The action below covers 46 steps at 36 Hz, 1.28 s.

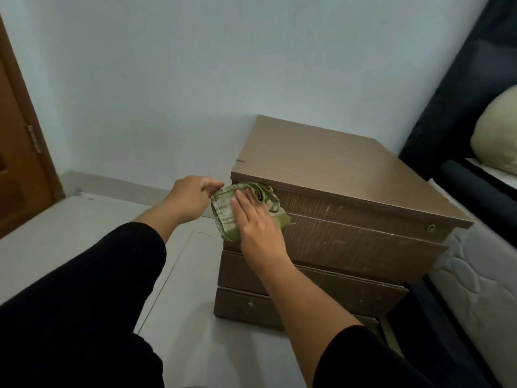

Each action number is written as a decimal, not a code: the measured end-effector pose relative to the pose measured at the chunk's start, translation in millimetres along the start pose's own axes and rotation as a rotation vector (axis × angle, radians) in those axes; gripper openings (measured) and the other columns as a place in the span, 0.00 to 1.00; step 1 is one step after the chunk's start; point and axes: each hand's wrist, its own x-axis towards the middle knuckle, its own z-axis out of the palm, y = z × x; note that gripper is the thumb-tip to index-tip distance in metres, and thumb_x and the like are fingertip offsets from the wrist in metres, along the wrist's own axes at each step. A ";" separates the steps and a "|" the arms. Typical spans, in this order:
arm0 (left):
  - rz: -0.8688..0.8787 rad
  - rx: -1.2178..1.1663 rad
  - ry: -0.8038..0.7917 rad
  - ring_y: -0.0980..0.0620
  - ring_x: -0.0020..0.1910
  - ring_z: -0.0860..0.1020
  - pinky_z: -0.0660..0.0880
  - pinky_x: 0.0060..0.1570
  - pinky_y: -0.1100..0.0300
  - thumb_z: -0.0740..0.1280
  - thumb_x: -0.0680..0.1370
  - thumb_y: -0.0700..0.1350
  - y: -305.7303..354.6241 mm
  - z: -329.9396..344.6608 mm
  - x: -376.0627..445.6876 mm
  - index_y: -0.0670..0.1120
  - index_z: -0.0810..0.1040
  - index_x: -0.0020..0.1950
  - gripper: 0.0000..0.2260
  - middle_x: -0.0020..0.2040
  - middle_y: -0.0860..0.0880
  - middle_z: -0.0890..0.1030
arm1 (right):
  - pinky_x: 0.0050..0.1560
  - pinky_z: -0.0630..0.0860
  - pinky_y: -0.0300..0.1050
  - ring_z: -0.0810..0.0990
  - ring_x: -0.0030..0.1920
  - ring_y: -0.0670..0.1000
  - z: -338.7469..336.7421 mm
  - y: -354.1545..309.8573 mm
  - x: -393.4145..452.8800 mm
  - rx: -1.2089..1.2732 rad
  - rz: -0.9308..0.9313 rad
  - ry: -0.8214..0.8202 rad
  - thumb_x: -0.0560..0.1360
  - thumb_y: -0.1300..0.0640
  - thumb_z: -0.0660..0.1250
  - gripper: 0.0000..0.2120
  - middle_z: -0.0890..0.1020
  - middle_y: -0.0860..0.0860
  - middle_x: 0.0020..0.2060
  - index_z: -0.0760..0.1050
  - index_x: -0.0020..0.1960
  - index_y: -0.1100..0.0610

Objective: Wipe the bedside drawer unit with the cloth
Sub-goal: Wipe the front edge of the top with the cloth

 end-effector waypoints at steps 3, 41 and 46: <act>0.025 0.039 0.002 0.52 0.60 0.76 0.65 0.56 0.68 0.56 0.79 0.35 -5.1 8.7 -2.8 0.46 0.77 0.62 0.16 0.60 0.47 0.80 | 0.74 0.54 0.56 0.61 0.73 0.61 -5.8 7.2 -1.3 -0.035 -0.027 -0.091 0.73 0.70 0.59 0.30 0.61 0.62 0.74 0.56 0.74 0.64; 0.697 0.358 0.156 0.43 0.51 0.79 0.76 0.49 0.53 0.65 0.75 0.37 44.8 109.7 -9.7 0.39 0.80 0.56 0.12 0.49 0.43 0.83 | 0.71 0.58 0.61 0.72 0.68 0.57 -27.9 129.3 -68.0 -0.243 0.171 -0.071 0.73 0.66 0.57 0.29 0.69 0.52 0.71 0.62 0.74 0.56; 0.728 0.351 0.106 0.45 0.52 0.78 0.75 0.51 0.53 0.64 0.75 0.39 59.7 125.9 -5.1 0.41 0.79 0.58 0.12 0.51 0.44 0.83 | 0.74 0.49 0.57 0.61 0.74 0.54 -38.3 145.6 -82.9 -0.197 0.246 -0.088 0.76 0.66 0.54 0.30 0.60 0.50 0.75 0.53 0.76 0.53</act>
